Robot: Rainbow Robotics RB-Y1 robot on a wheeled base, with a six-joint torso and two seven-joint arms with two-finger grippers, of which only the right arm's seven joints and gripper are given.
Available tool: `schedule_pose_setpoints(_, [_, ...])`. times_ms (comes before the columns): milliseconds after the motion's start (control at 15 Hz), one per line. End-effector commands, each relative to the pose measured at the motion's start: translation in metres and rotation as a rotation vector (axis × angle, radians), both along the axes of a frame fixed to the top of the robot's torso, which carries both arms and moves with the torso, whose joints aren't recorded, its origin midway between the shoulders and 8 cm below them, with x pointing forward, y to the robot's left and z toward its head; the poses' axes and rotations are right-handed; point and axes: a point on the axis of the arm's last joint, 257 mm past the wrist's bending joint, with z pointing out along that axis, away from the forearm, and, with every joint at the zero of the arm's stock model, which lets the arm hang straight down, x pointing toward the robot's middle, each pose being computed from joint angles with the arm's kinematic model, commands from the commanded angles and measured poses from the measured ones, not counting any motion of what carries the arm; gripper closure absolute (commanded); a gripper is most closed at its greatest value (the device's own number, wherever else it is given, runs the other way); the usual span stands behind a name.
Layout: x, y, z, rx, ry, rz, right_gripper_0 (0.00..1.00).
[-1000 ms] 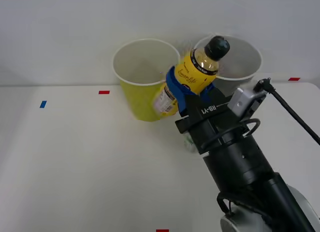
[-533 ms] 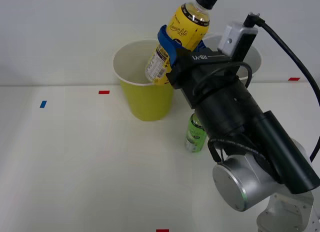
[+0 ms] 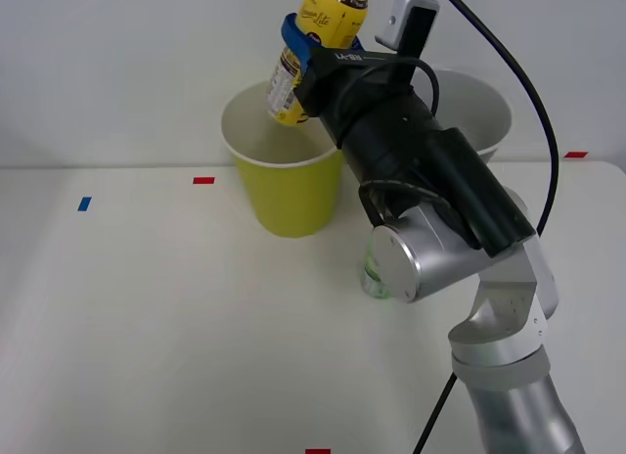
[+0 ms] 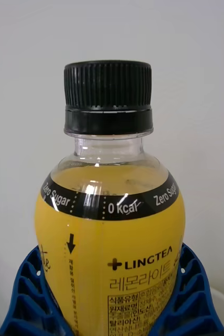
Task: Put cans in the gray bin, plastic bottles in the light green bin
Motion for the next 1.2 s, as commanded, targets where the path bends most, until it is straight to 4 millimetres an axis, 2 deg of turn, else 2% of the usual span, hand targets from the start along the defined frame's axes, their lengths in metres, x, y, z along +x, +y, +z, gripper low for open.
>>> schedule_pose_setpoints(67, [0.021, 0.015, 0.004, -0.022, 0.006, 0.012, 1.0])
schedule_pose_setpoints(267, [0.039, 0.015, -0.002, -0.057, 0.018, -0.011, 1.0])
schedule_pose_setpoints(400, [0.045, 0.013, -0.007, -0.081, 0.02, -0.027, 1.0])
schedule_pose_setpoints(800, [0.05, 0.026, -0.033, -0.154, 0.044, -0.03, 1.0])
schedule_pose_setpoints(1200, [0.052, 0.024, -0.034, -0.165, 0.042, -0.037, 1.0])
